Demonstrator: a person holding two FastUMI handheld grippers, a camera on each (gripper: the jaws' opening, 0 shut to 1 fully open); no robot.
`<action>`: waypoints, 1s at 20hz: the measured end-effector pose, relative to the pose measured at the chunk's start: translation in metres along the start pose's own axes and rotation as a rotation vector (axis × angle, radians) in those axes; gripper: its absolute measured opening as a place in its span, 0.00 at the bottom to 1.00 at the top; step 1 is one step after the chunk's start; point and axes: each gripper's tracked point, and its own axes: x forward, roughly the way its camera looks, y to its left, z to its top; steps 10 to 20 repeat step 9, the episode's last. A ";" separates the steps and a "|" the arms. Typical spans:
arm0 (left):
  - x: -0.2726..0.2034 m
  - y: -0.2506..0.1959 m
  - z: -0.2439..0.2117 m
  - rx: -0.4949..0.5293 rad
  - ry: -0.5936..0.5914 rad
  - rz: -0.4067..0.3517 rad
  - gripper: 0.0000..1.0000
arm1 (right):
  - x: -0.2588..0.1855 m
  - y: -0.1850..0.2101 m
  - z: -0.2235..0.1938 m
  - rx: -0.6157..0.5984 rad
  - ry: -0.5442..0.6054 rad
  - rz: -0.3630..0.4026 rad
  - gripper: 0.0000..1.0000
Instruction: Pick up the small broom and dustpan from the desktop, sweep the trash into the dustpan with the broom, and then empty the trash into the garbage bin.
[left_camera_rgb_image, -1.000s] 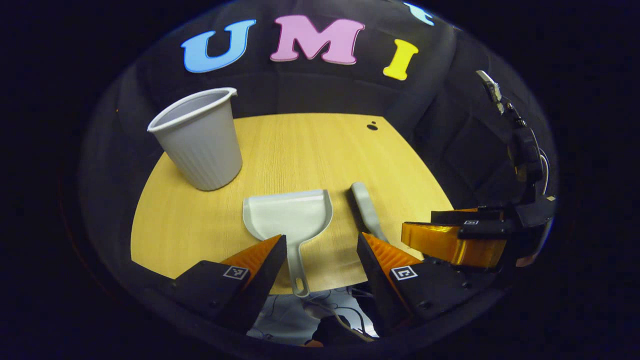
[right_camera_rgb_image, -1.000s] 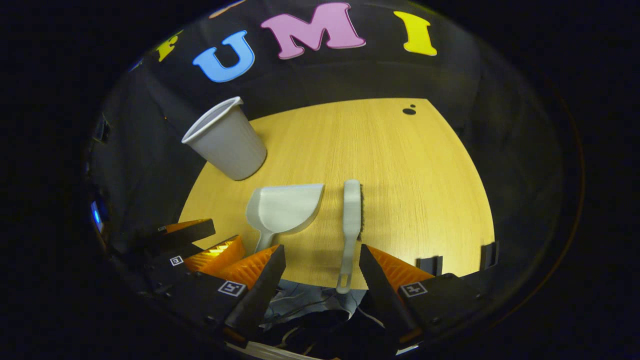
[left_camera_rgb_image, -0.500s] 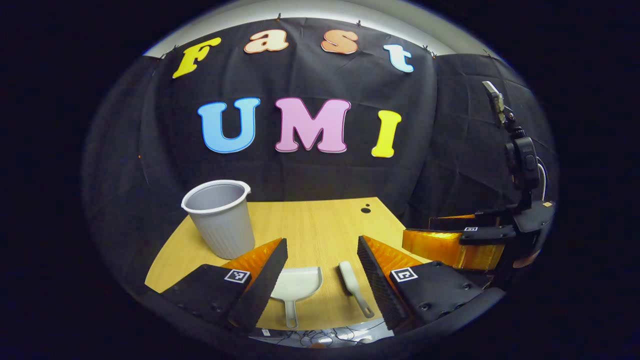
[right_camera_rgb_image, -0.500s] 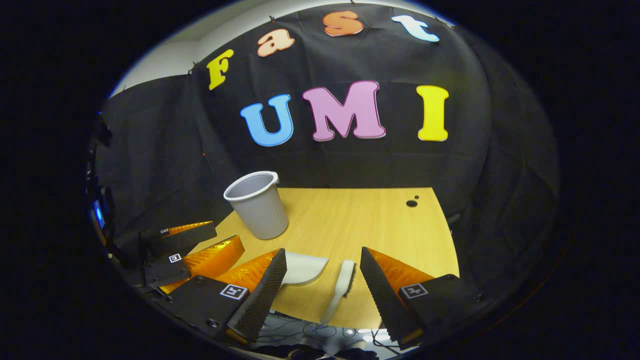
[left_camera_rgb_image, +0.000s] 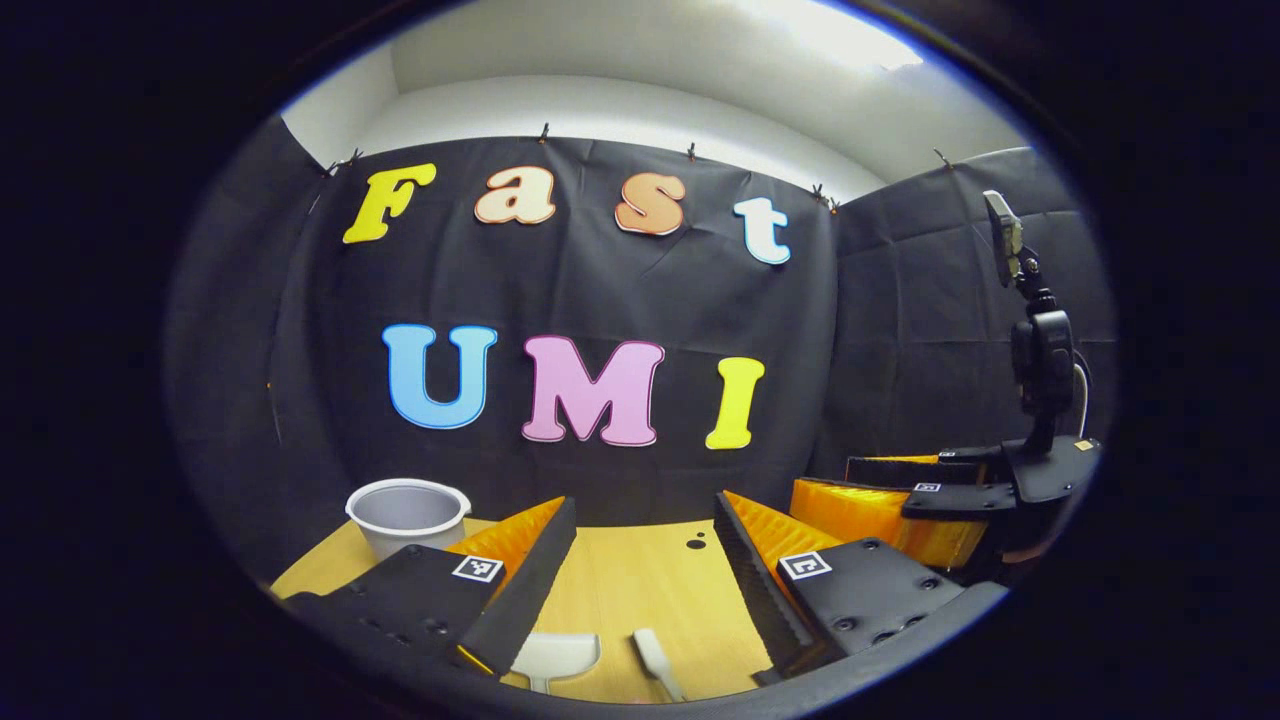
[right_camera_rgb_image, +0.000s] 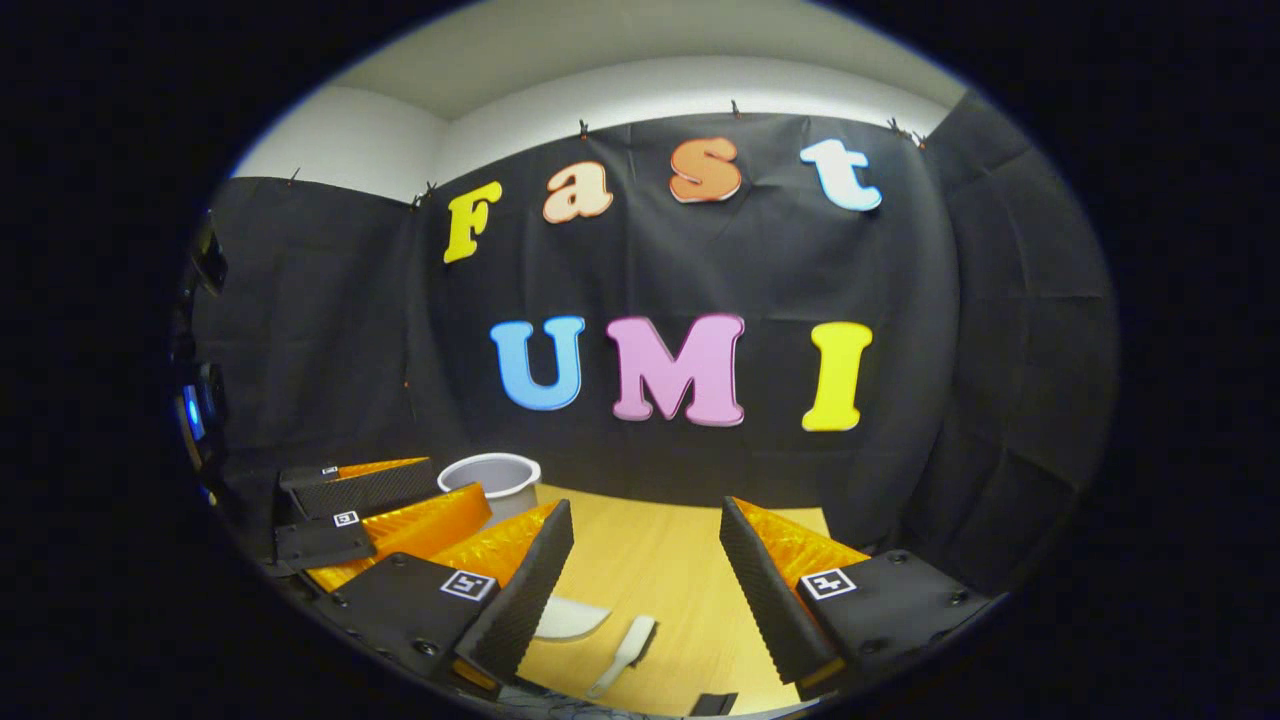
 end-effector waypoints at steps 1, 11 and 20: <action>0.000 0.000 0.001 -0.004 -0.011 -0.007 0.83 | -0.001 0.003 0.009 -0.002 -0.023 -0.006 0.94; -0.002 0.033 0.049 0.056 -0.114 -0.007 0.82 | 0.005 0.035 0.065 -0.040 -0.165 -0.005 0.90; -0.002 0.033 0.049 0.056 -0.114 -0.007 0.82 | 0.005 0.035 0.065 -0.040 -0.165 -0.005 0.90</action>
